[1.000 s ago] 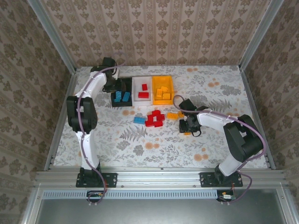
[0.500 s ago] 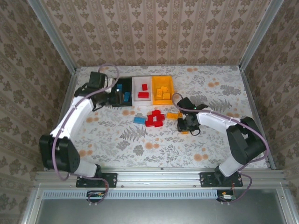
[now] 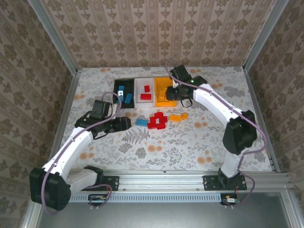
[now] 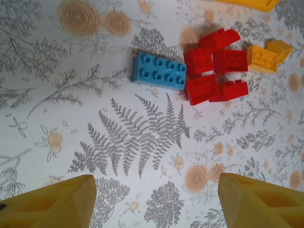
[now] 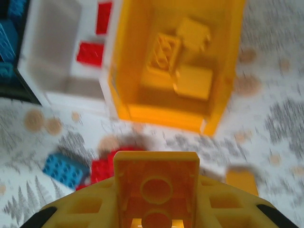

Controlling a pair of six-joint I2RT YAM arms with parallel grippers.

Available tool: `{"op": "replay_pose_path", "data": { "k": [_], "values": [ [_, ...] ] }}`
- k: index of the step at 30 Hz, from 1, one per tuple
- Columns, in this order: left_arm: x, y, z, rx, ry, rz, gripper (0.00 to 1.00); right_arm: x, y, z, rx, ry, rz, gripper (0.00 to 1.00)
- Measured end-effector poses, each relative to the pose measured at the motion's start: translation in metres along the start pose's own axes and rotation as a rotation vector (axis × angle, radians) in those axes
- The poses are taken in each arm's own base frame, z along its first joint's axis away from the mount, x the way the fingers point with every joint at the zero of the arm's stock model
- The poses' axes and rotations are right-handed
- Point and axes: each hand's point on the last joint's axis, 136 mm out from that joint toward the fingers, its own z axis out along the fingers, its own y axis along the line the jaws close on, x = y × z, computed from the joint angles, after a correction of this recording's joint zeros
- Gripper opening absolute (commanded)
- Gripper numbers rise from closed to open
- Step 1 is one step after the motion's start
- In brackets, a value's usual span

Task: Sort the legos into containers by color

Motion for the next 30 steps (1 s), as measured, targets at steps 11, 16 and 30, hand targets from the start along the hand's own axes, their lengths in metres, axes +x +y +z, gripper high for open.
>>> {"op": "replay_pose_path", "data": {
  "k": [11,16,30],
  "values": [
    [0.031,0.000,0.006,0.015,0.038,-0.032,0.75,-0.058,0.002,0.108,0.039,0.000,-0.029,0.35],
    [0.033,0.001,0.009,0.010,0.051,-0.039,0.80,-0.046,-0.013,0.142,0.069,0.056,-0.037,0.58],
    [-0.010,-0.006,0.060,-0.056,0.156,0.073,0.93,-0.026,-0.015,0.039,0.016,-0.020,0.013,0.64]
  ]
}}
